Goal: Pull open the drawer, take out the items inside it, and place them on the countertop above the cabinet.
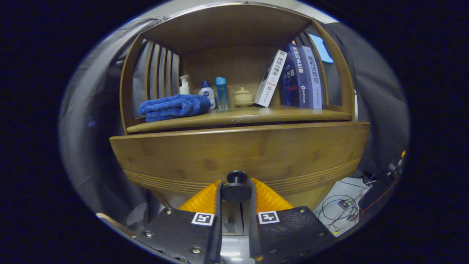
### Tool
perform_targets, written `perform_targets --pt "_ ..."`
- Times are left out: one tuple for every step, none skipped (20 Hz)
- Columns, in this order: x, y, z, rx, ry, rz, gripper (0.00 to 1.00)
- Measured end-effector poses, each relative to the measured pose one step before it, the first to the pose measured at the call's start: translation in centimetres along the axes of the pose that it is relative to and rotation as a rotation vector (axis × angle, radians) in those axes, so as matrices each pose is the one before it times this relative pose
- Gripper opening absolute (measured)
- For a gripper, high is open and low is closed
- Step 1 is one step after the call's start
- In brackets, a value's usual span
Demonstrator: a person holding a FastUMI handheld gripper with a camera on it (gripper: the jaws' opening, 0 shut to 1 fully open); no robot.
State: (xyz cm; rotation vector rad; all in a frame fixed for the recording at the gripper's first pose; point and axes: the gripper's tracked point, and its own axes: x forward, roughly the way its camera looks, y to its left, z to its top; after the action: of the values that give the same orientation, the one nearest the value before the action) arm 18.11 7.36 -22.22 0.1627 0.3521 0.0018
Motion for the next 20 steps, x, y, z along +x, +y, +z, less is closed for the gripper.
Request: perform_targets --pt "-0.652 -0.026 -0.223 0.00399 -0.00059 0.00001 0.3" --pt "-0.668 0.052 -0.15 0.00721 0.00048 0.00102 0.3" --pt "-0.642 0.077 -0.259 0.00347 0.00062 0.00004 0.3" --pt "-0.6 -0.033 -0.078 -0.00324 -0.0007 -0.00221 0.3" --pt "-0.612 -0.02 -0.171 -0.00698 -0.00105 -0.00274 0.3" --pt "-0.598 -0.003 -0.11 -0.00215 -0.00205 -0.0004 0.3" --pt "-0.495 0.035 -0.239 0.00384 0.00232 0.00143 0.3" --pt "-0.311 -0.081 -0.047 0.00612 0.00005 0.00002 0.3" --pt "-0.467 -0.003 -0.146 0.00146 0.00018 -0.00108 0.3" --pt "-0.404 -0.045 -0.074 -0.00055 0.00049 -0.00175 0.29" --pt "-0.307 -0.068 -0.127 0.00211 -0.00024 -0.00133 0.29" --pt "-0.393 0.001 -0.114 0.00156 0.00046 -0.00074 0.3" --pt "-0.368 -0.044 -0.213 0.00059 0.0022 0.00097 0.3" --pt "-0.426 -0.005 -0.265 0.00126 0.00572 0.00249 0.29" --pt "-0.457 -0.029 -0.398 0.00359 0.00533 0.00059 0.29" --pt "-0.508 0.003 -0.501 0.00215 0.00983 0.00176 0.3" --pt "-0.576 0.01 0.141 0.00685 -0.01345 -0.00215 0.3" --pt "-0.41 0.094 -0.571 -0.00431 0.01447 -0.00129 0.3" --pt "-0.634 -0.023 0.052 -0.00018 -0.00191 0.00067 0.29" --pt "-0.342 -0.003 -0.144 0.00525 0.0055 0.00144 0.3"
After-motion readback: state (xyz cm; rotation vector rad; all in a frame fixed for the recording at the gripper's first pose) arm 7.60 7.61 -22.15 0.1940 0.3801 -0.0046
